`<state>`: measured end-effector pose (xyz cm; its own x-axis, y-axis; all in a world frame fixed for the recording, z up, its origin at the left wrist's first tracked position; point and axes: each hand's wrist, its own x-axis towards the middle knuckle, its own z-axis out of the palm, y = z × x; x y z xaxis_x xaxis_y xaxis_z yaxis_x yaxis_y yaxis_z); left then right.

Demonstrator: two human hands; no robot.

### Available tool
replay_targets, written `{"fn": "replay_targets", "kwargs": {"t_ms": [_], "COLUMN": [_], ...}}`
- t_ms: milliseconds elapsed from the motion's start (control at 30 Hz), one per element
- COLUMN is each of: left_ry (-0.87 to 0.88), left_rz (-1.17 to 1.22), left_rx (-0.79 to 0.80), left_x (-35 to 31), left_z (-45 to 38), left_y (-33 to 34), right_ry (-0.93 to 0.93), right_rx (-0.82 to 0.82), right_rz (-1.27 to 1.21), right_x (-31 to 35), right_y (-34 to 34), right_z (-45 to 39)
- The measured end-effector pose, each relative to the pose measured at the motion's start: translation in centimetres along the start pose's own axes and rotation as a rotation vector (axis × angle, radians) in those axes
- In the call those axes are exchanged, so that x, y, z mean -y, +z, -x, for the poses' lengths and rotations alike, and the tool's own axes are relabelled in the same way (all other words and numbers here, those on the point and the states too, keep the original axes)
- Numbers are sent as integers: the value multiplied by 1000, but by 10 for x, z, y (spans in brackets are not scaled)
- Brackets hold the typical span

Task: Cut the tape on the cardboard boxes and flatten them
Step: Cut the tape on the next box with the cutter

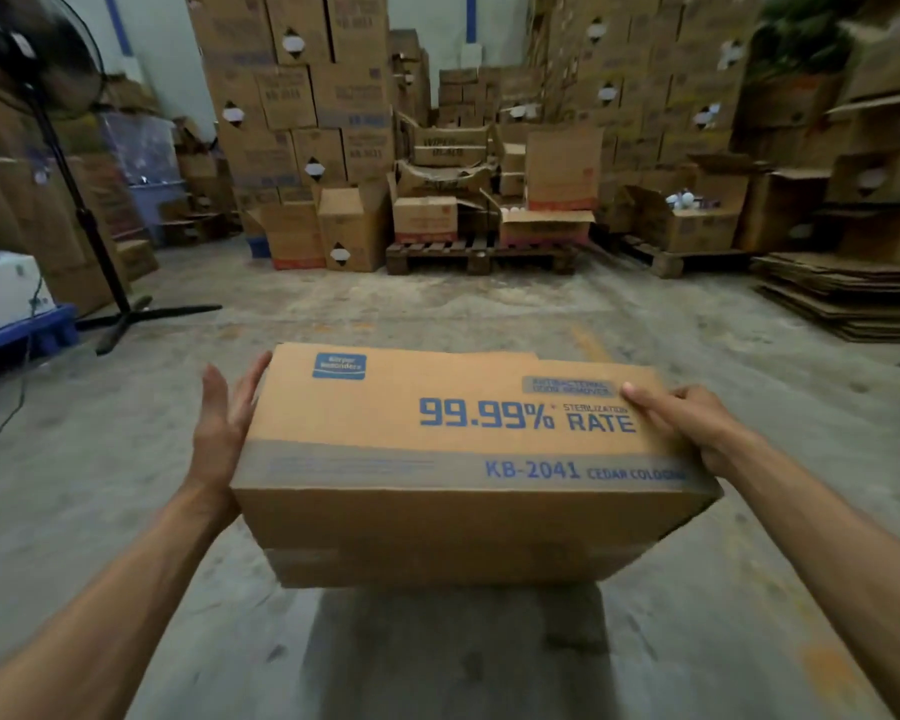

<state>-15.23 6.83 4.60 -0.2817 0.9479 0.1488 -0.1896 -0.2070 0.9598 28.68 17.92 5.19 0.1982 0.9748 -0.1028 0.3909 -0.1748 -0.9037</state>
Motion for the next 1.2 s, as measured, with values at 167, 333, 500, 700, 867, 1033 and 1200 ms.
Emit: {"fn": "replay_targets", "kwargs": {"t_ms": [167,333,500,700,867,1033,1200], "left_ry": [-321,-547,-387,-202,-245,-388,-209], "left_rz": [8,-19,150,97,-462,-751,-1040], "left_rx": [-153,-247,-180,-236,-263,-199,-154], "left_x": [-15,-18,4,62,107,137,145], "left_z": [-22,-32,-34,-11,-3,6,18], "left_y": [8,7,4,8,6,-1,-5], "right_ry": [-107,-308,-313,-243,-165,-81,-50], "right_rx": [325,298,-27,-261,110,146,152], "right_rz": [-480,-467,-167,194,485,675,752], "right_x": [-8,-30,-21,-30,-78,-110,-118], "right_y": [-24,-26,-9,37,61,62,51], "right_z": [10,-3,-18,-49,-43,-26,-12]}}
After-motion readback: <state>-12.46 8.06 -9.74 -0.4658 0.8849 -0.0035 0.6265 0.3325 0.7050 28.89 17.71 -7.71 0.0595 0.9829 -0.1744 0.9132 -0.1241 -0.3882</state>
